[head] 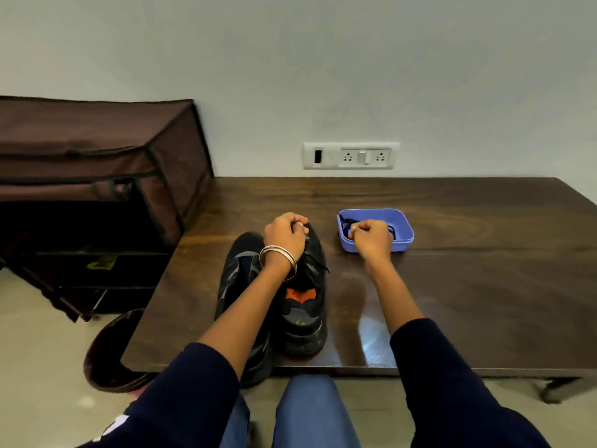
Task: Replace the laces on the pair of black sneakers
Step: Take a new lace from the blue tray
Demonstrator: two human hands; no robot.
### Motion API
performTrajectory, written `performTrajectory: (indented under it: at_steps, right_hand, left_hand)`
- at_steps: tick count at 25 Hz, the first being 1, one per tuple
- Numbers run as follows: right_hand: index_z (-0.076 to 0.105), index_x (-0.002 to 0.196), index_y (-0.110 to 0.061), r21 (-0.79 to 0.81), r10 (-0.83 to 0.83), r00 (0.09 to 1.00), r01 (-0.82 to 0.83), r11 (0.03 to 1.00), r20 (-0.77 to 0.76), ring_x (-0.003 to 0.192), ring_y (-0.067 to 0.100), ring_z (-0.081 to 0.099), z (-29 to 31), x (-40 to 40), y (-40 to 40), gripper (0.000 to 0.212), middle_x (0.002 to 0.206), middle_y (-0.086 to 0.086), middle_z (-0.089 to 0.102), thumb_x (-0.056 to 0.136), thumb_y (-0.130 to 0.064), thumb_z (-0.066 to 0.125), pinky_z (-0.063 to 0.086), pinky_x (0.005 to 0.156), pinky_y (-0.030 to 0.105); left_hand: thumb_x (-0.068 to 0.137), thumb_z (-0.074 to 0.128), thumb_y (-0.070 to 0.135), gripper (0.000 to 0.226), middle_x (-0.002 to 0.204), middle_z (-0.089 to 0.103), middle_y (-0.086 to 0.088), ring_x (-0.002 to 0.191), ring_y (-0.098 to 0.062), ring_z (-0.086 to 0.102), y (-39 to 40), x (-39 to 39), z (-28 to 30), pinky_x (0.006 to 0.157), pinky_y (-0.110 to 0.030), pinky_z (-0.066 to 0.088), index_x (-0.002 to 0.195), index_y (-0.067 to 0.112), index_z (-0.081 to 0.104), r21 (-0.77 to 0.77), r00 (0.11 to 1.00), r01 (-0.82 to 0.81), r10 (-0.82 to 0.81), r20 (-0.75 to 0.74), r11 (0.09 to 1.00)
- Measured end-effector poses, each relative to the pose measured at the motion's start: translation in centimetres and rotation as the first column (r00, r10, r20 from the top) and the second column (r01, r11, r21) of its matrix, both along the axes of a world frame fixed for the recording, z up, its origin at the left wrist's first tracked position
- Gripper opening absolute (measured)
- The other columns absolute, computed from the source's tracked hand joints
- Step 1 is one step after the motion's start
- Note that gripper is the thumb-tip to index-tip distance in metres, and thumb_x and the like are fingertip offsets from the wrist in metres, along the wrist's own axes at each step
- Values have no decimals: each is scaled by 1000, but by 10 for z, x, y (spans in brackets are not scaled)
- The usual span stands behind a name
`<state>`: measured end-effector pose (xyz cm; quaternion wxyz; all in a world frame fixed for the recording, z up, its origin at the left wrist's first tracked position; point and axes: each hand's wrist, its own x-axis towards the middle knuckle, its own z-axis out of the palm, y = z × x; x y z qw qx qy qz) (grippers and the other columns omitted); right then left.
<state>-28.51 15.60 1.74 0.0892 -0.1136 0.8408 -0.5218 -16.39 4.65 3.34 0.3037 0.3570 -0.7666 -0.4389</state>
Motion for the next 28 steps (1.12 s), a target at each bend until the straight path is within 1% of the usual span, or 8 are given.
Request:
performTrajectory:
  at_steps: [2, 5, 8, 11, 15, 19, 22, 28]
  right_hand:
    - [61, 63, 2, 151, -26, 998, 35, 988, -62, 63, 28, 50, -14, -35, 3, 27, 65, 16, 59, 89, -6, 56, 41, 60, 36]
    - [46, 57, -7, 345, 39, 989, 13, 939, -142, 61, 25, 47, -31, -74, -2, 35, 57, 8, 48, 89, -10, 61, 36, 57, 33]
    - [39, 61, -13, 628, 192, 953, -2, 778, -236, 83, 30, 50, -42, -97, -22, 39, 72, 7, 52, 91, -26, 62, 36, 72, 36]
    - [43, 73, -15, 800, 323, 904, 34, 599, -280, 105, 32, 50, -47, -112, -42, 34, 99, 11, 59, 92, -36, 61, 39, 83, 38]
    - [47, 85, -14, 845, 353, 898, 39, 533, -264, 111, 35, 46, -53, -120, -59, 25, 112, 17, 58, 93, -35, 60, 39, 85, 39]
    - [46, 81, -13, 820, 308, 913, 47, 571, -267, 111, 35, 47, -50, -116, -59, 17, 107, 15, 57, 94, -19, 55, 41, 86, 38]
    - [42, 66, -12, 782, 248, 946, 11, 624, -211, 98, 33, 55, -52, -112, -49, 29, 76, 7, 52, 91, -17, 56, 43, 73, 37]
    - [31, 58, -14, 427, 48, 988, 19, 904, -145, 67, 26, 41, -21, -98, -33, 46, 56, 4, 38, 88, -21, 65, 25, 49, 28]
  left_hand:
    - [89, 49, 2, 25, 85, 73, -6, 82, -20, 68, 0, -25, -5, 81, -22, 51, 94, 10, 72, -74, 995, 63, -56, 88, 995]
    - [89, 52, 11, 23, 99, 71, -7, 92, -24, 66, -10, -60, -18, 88, -33, 52, 103, 14, 70, -167, 953, 189, -140, 270, 968]
    - [88, 55, 17, 25, 111, 65, -7, 101, -29, 62, -24, -95, -25, 90, -41, 51, 109, 19, 67, -168, 879, 312, -216, 426, 935]
    - [87, 56, 19, 24, 113, 62, -7, 102, -29, 61, -35, -118, -31, 92, -42, 50, 108, 23, 67, -199, 856, 366, -244, 456, 909]
    - [87, 58, 16, 20, 108, 64, -6, 96, -26, 63, -43, -122, -36, 92, -37, 49, 103, 21, 70, -215, 890, 345, -246, 385, 914]
    - [86, 58, 11, 18, 102, 67, -5, 89, -21, 64, -45, -108, -30, 88, -29, 48, 98, 16, 71, -189, 916, 320, -252, 311, 929]
    - [87, 59, 9, 17, 96, 71, -5, 86, -20, 64, -44, -98, -22, 87, -28, 50, 97, 12, 72, -151, 944, 265, -225, 240, 952]
    - [89, 59, 9, 17, 98, 69, -5, 81, -14, 60, -30, -75, -3, 82, -22, 47, 102, 12, 71, -132, 971, 207, -187, 149, 969]
